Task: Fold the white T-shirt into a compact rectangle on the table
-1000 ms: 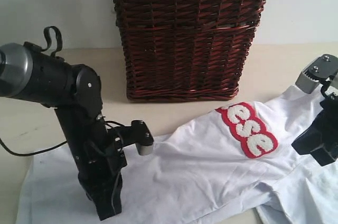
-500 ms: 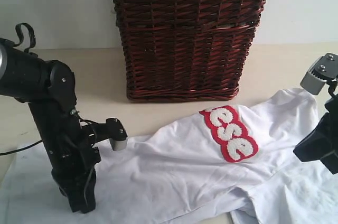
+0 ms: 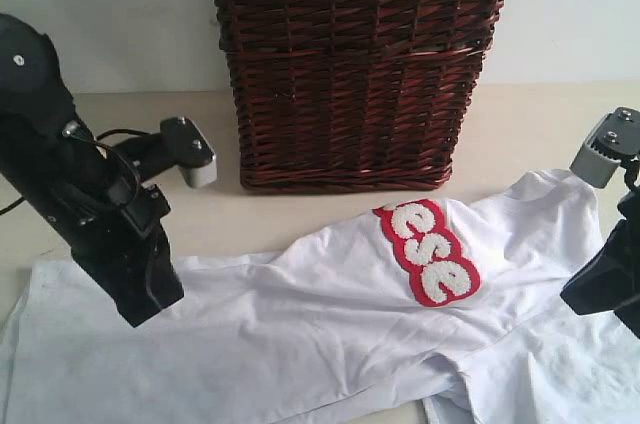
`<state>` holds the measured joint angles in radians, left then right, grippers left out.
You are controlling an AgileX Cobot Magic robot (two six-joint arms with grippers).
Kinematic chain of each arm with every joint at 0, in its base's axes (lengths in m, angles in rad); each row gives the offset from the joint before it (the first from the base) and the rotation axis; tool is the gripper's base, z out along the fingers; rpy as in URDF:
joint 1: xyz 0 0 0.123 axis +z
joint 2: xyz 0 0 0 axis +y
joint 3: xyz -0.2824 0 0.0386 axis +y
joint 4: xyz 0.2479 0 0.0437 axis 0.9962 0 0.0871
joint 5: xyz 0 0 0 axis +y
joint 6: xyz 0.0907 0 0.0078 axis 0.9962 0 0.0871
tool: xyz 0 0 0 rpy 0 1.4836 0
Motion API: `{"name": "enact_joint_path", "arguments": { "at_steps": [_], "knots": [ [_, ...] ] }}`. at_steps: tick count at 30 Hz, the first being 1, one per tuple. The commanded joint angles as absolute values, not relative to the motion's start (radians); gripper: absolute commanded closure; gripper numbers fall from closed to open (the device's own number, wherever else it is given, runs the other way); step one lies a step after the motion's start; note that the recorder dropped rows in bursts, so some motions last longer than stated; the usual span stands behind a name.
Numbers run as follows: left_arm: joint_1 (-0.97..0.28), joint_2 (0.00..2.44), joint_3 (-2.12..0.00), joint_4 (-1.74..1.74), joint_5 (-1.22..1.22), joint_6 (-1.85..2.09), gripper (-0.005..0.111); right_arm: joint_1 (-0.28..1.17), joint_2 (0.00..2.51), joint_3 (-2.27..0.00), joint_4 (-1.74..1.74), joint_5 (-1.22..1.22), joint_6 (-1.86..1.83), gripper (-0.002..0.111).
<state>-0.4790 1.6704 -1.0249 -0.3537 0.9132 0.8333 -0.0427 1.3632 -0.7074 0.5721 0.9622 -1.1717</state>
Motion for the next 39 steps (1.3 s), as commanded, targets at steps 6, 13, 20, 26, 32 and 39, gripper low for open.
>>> {"name": "enact_joint_path", "arguments": {
  "at_steps": [6,13,20,26,32,39],
  "knots": [
    [-0.478,1.622,-1.023,-0.393,0.911,0.822,0.107,-0.046,1.348,-0.705,0.569,0.987,-1.18,0.108],
    [-0.478,1.512,-1.023,-0.394,0.911,0.811,0.107,-0.046,1.246,-0.705,0.522,1.031,-1.182,0.108],
    [-0.478,1.357,-1.023,-0.446,0.792,0.842,0.107,-0.046,1.096,-0.705,0.461,1.089,-1.136,0.108],
    [-0.478,1.27,-1.023,-0.537,0.727,0.863,0.107,-0.046,1.063,-0.705,0.438,1.129,-1.095,0.108],
    [-0.526,1.216,-1.022,-0.559,0.729,0.981,0.107,-0.046,1.023,-0.705,0.332,1.115,-1.06,0.108],
    [-0.638,1.2,-1.003,-0.572,0.727,0.991,0.107,-0.046,0.879,-0.705,0.322,1.097,-1.065,0.108]
  ]
}}
